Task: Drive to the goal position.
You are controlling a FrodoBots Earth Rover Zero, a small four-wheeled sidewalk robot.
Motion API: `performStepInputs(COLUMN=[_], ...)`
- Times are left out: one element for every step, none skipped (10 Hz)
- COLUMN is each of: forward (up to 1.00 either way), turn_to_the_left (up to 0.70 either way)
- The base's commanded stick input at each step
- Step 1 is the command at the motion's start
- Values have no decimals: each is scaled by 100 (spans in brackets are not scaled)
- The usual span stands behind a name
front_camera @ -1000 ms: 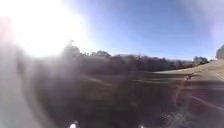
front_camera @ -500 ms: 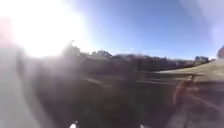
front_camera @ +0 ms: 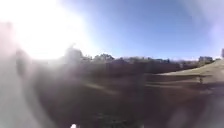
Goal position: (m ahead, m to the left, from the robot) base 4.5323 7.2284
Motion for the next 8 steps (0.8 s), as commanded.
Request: performStepInputs(forward=[60,60,60,60,60,60,60,60], turn_to_the_left=[15,15,15,15,15,15,14,12])
